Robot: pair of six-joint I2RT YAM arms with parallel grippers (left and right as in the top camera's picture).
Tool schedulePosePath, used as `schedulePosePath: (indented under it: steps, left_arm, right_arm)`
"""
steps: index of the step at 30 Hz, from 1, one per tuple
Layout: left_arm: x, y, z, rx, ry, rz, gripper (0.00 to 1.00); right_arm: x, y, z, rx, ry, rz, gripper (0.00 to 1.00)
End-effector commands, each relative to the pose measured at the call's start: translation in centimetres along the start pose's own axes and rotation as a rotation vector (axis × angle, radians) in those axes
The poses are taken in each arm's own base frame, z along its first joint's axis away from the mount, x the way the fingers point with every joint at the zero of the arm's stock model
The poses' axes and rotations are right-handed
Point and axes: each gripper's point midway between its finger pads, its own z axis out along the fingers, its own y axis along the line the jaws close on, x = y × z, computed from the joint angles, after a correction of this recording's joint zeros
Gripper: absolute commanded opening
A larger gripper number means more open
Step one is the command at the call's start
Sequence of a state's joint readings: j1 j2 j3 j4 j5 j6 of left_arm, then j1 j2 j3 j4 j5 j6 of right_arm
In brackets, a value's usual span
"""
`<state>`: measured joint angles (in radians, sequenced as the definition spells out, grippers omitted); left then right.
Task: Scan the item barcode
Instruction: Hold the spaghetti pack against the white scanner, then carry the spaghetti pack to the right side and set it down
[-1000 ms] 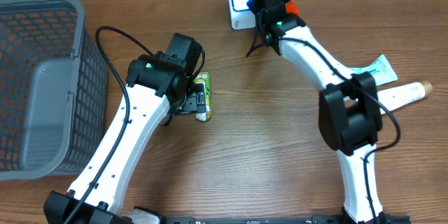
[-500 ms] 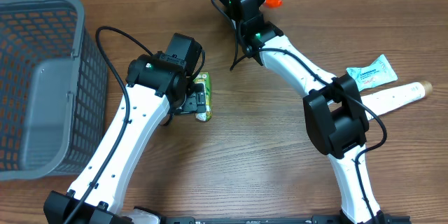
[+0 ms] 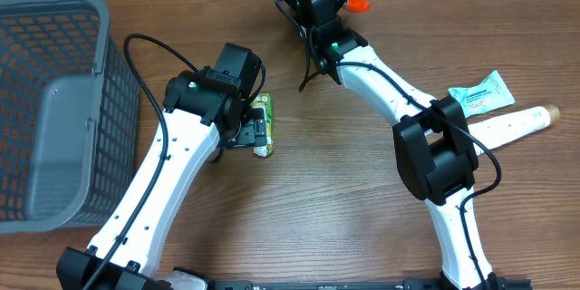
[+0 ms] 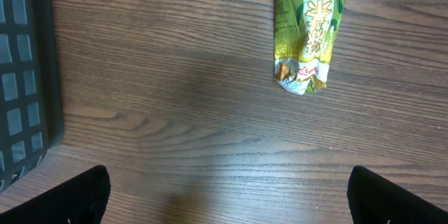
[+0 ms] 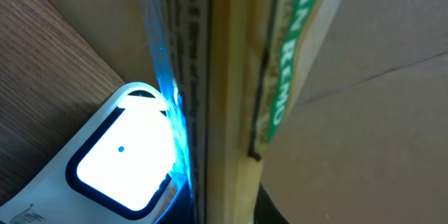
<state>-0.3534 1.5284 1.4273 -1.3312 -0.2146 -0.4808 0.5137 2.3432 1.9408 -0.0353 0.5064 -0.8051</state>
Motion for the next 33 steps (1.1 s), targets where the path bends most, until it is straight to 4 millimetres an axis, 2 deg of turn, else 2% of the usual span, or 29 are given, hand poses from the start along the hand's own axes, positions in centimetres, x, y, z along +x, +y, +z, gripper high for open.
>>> schedulePosePath:
  steps: [1, 8, 12, 17, 21, 24, 29, 31, 33]
  left_arm:
    - [-0.1, 0.1, 0.1, -0.013, -0.003, -0.020, 1.00]
    - [-0.1, 0.2, 0.1, -0.013, -0.003, -0.020, 0.99]
    - [-0.1, 0.2, 0.1, -0.013, -0.003, -0.020, 1.00]
    - [-0.1, 0.2, 0.1, -0.013, -0.003, -0.020, 0.99]
    - [-0.1, 0.2, 0.1, -0.013, -0.003, -0.020, 1.00]
    - [-0.1, 0.2, 0.1, -0.013, -0.003, -0.020, 0.99]
    - [-0.1, 0.2, 0.1, -0.013, -0.003, -0.020, 0.99]
    - [-0.1, 0.2, 0.1, -0.013, -0.003, -0.020, 1.00]
    - [-0.1, 0.2, 0.1, -0.013, -0.003, -0.020, 1.00]
  right_arm:
    - [-2.8, -4.7, -1.5, 0.095, -0.059, 0.071, 0.04]
    - [-2.5, -4.5, -1.4, 0.088, -0.048, 0.069, 0.04]
    - [-2.7, -5.2, -1.8, 0.101, -0.045, 0.123, 0.04]
    - [-4.0, -6.9, -3.6, 0.074, -0.079, 0.205, 0.04]
    - [-4.1, -8.9, -5.6, 0.013, -0.080, 0.328, 0.04]
    - [-4.2, -10.2, -8.1, -0.123, -0.090, 0.454, 0.04]
    - [-3.7, -13.6, -14.2, -0.376, -0.093, 0.738, 0.04]
    - [-2.6, -15.4, -17.0, -0.464, -0.065, 0.882, 0.04]
    - [-0.3, -17.3, -19.1, -0.508, 0.011, 1.050, 0.04]
